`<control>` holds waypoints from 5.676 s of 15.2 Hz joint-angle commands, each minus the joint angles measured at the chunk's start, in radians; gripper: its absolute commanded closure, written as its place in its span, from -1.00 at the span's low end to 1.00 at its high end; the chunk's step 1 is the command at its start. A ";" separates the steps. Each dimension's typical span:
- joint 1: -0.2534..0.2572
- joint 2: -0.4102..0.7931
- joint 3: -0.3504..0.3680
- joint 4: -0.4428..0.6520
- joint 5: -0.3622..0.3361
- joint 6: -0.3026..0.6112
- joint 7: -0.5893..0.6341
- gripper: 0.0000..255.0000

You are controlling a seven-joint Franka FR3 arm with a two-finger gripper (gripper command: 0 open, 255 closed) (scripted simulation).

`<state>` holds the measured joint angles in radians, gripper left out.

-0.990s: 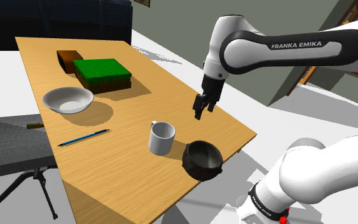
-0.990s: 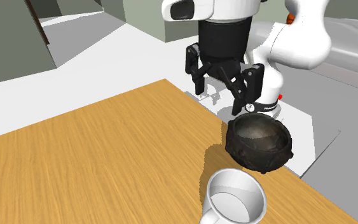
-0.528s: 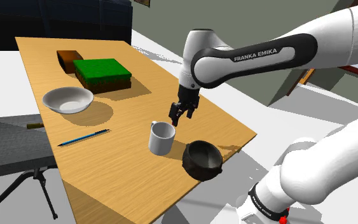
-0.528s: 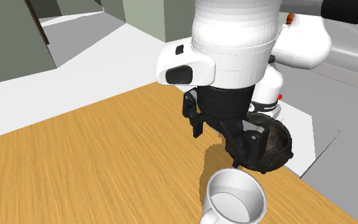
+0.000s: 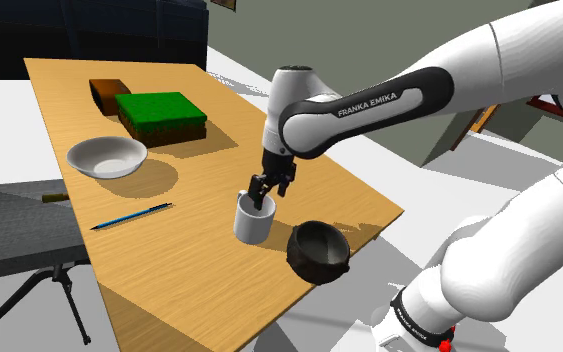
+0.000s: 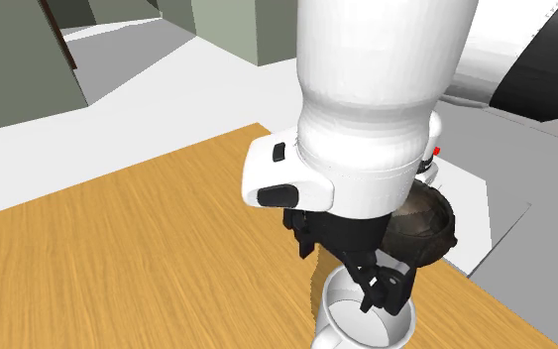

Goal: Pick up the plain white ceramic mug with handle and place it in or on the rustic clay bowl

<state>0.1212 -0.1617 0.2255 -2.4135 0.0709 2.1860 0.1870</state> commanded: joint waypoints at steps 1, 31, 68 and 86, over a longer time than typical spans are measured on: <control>0.001 0.012 0.002 -0.017 -0.001 0.030 0.003 -1.00; 0.002 -0.060 -0.005 0.048 0.009 -0.106 -0.004 1.00; 0.027 -0.706 -0.103 -0.120 0.036 -0.587 -0.082 1.00; 0.036 -0.708 -0.082 -0.330 0.057 -0.379 -0.088 1.00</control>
<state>0.1570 -0.8697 0.1428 -2.7402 0.1275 1.8029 0.0991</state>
